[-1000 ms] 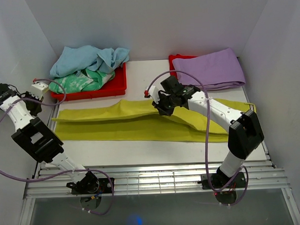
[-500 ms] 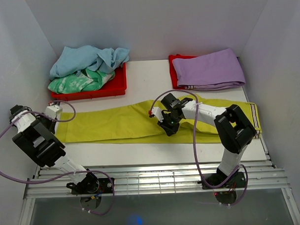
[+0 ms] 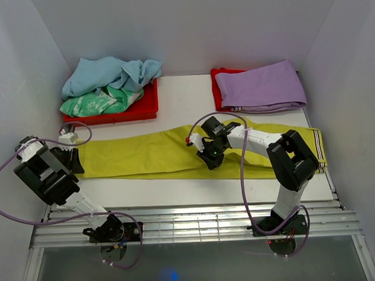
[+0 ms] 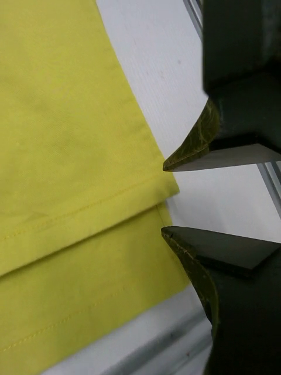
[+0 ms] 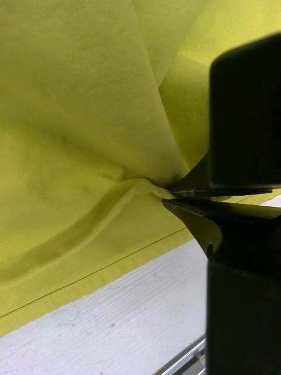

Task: Fold and stack the trousers
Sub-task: Fold the trousers

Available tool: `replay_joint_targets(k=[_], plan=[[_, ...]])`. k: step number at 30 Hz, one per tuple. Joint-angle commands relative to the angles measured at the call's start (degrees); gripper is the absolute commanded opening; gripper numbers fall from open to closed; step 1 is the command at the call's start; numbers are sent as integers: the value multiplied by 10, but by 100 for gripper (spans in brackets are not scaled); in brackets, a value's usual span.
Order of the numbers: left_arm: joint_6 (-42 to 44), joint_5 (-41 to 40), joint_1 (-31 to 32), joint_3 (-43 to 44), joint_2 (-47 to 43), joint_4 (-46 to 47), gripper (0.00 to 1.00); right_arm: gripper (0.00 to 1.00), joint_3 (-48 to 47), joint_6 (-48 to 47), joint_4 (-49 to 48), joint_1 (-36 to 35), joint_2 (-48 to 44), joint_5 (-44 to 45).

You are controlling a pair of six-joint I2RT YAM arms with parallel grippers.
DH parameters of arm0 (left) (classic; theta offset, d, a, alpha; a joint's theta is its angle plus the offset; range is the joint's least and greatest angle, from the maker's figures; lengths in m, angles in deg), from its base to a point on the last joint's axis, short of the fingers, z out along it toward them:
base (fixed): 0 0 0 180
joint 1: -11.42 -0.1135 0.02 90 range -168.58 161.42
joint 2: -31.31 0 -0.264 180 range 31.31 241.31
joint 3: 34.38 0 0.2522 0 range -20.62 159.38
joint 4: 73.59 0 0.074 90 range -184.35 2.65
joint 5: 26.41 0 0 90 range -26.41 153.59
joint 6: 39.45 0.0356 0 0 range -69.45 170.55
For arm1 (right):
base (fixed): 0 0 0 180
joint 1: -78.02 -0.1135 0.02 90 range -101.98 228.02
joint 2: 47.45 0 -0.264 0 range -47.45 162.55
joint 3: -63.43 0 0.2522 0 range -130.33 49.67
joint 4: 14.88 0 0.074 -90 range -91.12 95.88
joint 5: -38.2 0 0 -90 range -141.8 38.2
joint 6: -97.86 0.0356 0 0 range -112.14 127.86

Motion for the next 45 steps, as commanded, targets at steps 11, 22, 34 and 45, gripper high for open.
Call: replay_joint_targets(k=[11,22,34,45], plan=[[-247,48,5,22,36,54,54,8,-18,9,-2,-2,8,-2],[-314,2,49,-46,33,129,46,8,2,-1,-3,4,4,19],[-365,3,64,-31,0,142,0,8,26,-9,-4,22,-22,23],[-364,-19,82,71,-96,111,0,8,-26,-7,26,23,-78,10]])
